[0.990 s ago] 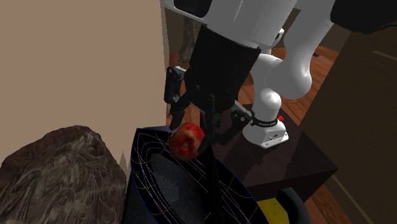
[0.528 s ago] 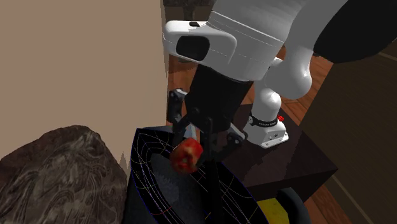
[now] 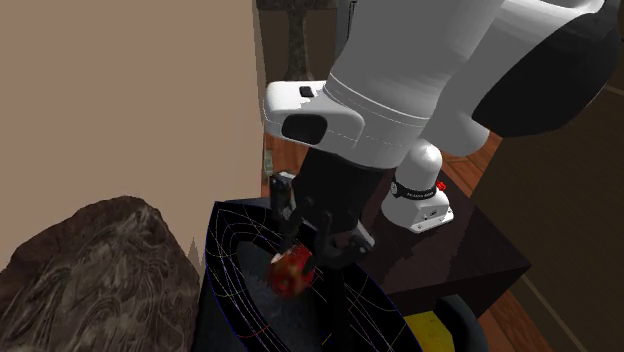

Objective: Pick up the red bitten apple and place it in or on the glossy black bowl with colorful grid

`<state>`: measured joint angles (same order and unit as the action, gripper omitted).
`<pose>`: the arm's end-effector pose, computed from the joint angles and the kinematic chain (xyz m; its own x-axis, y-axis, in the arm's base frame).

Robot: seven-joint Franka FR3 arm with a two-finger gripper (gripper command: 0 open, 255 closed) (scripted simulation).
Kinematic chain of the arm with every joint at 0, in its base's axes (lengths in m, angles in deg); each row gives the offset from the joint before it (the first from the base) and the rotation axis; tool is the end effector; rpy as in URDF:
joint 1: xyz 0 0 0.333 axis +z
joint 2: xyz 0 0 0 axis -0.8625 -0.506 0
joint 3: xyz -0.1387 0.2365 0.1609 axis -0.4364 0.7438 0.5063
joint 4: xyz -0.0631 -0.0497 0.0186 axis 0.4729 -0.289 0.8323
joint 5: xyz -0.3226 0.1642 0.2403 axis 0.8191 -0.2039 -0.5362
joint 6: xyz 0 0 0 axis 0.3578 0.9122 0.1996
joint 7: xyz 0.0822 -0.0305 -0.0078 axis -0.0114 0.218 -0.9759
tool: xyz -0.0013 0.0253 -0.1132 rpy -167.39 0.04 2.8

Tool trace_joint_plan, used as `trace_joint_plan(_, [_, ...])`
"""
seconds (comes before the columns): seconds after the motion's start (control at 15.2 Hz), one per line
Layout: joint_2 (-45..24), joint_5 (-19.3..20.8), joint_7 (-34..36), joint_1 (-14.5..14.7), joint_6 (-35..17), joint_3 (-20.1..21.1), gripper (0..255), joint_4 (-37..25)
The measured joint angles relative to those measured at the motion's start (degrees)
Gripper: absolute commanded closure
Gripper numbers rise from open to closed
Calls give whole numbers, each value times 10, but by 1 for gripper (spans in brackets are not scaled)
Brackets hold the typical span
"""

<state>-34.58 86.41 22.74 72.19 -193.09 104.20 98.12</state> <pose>0.3642 0.3378 0.4660 0.6874 0.6736 0.2714 0.6371 -0.7388 0.2198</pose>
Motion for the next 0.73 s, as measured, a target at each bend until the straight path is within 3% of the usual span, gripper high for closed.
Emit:
trace_joint_plan(0.33, [-1, 1, 1, 0, -4, 1, 255, 3])
trace_joint_plan(0.4, [-1, 1, 1, 0, -4, 1, 0, 3])
trace_joint_plan(0.73, [-83, 23, -36, -17, 42, -3, 0, -43])
